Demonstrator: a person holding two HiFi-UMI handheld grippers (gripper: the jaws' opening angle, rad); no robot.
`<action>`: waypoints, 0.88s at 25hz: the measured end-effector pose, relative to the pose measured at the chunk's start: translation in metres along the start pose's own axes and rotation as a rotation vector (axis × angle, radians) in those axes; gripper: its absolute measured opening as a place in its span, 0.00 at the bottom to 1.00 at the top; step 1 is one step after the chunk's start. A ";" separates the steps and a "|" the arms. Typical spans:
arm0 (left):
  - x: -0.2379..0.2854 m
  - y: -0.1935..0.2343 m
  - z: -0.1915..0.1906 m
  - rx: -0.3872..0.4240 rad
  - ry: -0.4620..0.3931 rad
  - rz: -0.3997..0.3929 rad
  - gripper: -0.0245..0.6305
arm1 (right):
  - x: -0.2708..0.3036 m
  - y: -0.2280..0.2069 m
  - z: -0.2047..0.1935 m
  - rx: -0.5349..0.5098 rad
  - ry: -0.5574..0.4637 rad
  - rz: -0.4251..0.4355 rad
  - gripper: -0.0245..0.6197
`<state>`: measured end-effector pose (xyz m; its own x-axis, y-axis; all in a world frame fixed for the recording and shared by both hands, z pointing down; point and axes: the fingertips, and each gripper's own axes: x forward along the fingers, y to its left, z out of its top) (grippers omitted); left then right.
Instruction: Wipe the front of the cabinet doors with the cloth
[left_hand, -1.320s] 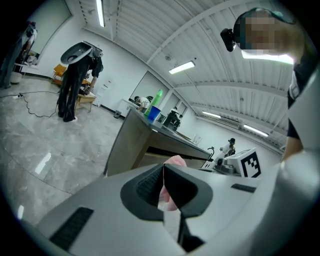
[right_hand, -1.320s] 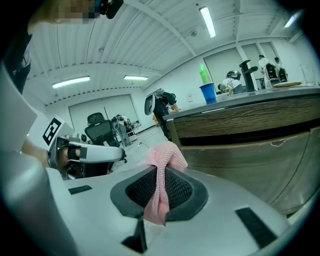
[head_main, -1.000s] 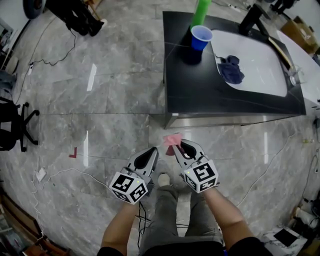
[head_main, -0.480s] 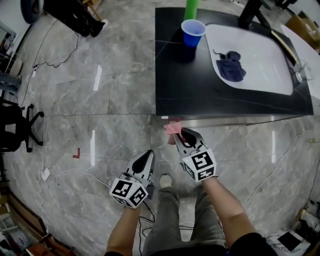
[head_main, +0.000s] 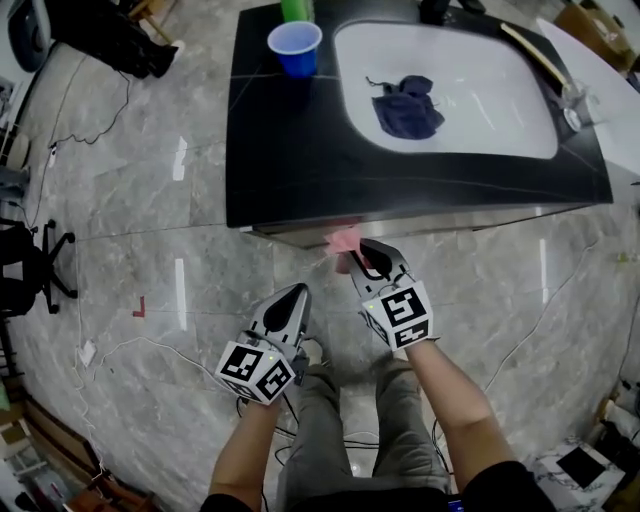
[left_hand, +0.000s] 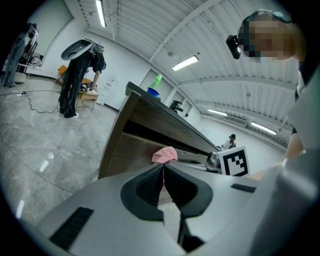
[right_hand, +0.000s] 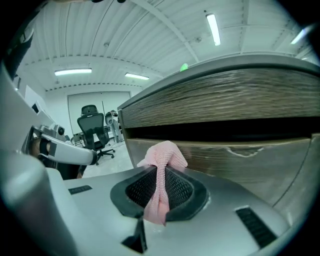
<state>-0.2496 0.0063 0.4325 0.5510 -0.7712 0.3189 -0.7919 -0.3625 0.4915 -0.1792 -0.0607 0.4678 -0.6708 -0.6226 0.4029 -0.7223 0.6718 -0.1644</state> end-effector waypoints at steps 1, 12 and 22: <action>0.006 -0.007 -0.003 0.002 0.004 -0.007 0.05 | -0.008 -0.009 -0.003 0.002 0.001 -0.011 0.12; 0.076 -0.083 -0.029 0.023 0.040 -0.067 0.05 | -0.084 -0.124 -0.028 0.033 0.000 -0.133 0.12; 0.131 -0.136 -0.044 0.006 0.014 -0.113 0.05 | -0.127 -0.176 -0.043 0.048 0.002 -0.140 0.12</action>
<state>-0.0579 -0.0220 0.4433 0.6403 -0.7180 0.2729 -0.7262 -0.4501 0.5197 0.0401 -0.0828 0.4845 -0.5624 -0.7081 0.4270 -0.8161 0.5582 -0.1493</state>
